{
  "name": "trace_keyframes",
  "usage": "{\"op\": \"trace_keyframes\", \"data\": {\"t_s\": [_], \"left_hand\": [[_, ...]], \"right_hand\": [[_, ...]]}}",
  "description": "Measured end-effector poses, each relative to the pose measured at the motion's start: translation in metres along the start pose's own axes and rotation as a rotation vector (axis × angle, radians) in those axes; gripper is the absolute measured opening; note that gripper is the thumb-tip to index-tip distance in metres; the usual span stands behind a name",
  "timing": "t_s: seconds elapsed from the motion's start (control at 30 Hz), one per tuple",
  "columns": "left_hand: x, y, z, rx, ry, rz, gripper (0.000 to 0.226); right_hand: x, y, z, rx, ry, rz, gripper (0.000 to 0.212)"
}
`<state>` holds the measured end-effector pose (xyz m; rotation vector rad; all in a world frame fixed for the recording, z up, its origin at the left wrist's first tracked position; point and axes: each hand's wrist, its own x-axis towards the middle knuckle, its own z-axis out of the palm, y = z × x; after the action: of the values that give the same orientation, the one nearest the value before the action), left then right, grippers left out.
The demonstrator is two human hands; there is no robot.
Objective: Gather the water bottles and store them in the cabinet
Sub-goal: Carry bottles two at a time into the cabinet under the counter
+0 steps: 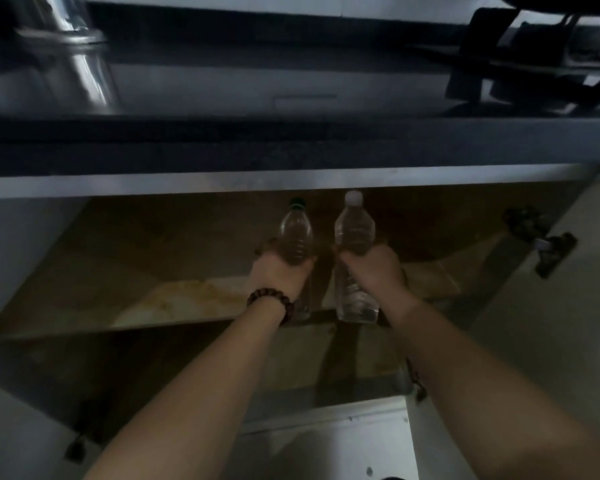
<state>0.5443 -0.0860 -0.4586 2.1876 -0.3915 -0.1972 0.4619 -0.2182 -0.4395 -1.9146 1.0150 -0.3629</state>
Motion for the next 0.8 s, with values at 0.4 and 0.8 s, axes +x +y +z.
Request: {"op": "trace_keyframes", "data": {"t_s": [0.4,0.8], "left_hand": [[-0.005,-0.002,0.003,-0.049,-0.079,-0.012,0.032],[-0.032,-0.04,0.008,0.026,-0.337,0.304,0.127]], "right_hand": [[0.001,-0.01,-0.005,-0.136,-0.087,0.114,0.044],[-0.048,0.038,0.0,-0.324,-0.047,-0.502,0.073]]}}
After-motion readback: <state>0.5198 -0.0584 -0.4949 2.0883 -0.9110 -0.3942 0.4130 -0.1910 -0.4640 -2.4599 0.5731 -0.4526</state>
